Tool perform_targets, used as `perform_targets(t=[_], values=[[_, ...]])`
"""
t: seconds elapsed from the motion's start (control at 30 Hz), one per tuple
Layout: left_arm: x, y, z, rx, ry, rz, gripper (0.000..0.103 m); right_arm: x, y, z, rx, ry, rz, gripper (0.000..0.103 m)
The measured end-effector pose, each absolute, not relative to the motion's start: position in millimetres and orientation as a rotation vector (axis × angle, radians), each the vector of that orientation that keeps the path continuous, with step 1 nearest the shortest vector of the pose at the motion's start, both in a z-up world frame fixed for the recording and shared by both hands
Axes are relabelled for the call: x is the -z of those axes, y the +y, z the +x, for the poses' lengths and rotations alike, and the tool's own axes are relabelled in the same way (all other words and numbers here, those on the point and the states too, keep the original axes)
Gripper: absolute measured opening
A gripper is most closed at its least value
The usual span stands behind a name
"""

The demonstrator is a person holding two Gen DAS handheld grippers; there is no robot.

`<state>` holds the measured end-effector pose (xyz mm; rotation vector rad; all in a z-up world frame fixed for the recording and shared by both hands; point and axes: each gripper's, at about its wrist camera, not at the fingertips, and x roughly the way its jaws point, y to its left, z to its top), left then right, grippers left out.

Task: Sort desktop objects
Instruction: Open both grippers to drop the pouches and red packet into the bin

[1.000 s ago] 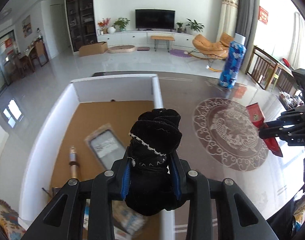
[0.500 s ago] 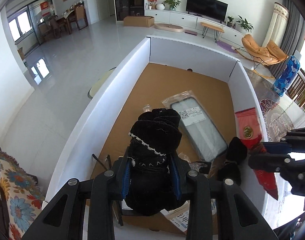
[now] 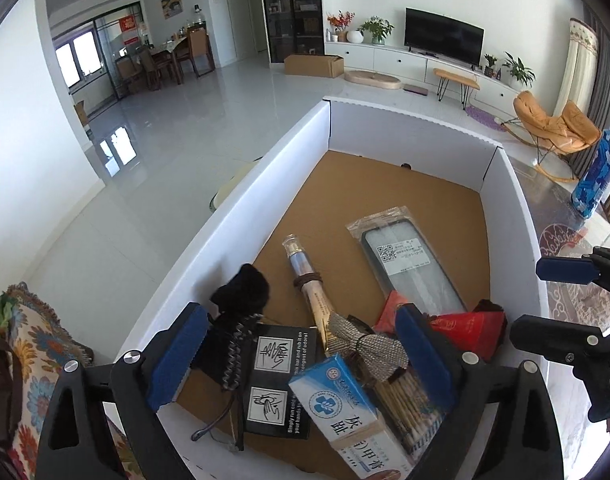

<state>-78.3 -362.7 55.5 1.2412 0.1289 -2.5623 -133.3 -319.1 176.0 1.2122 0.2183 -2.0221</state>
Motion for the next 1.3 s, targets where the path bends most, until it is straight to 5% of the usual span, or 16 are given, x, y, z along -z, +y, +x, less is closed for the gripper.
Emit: perform_targets(t=[0.2,0.57,1.3], values=[[-61.0,-346.4,-65.7,2.549,0.238,1.123,0.097,-174.5,-292.8,-130.1,2.062,0.267,1.198,0.086],[-73.3,-316.0,-47.9,2.420,0.084,0.964,0.103,-170.5,-280.3,-125.5,2.072,0.318,1.199,0.086],[-73.1,-319.0,-25.8,2.316,0.252,0.955,0.103,-167.9,-289.0,-114.3,2.059,0.347,1.203,0.086]])
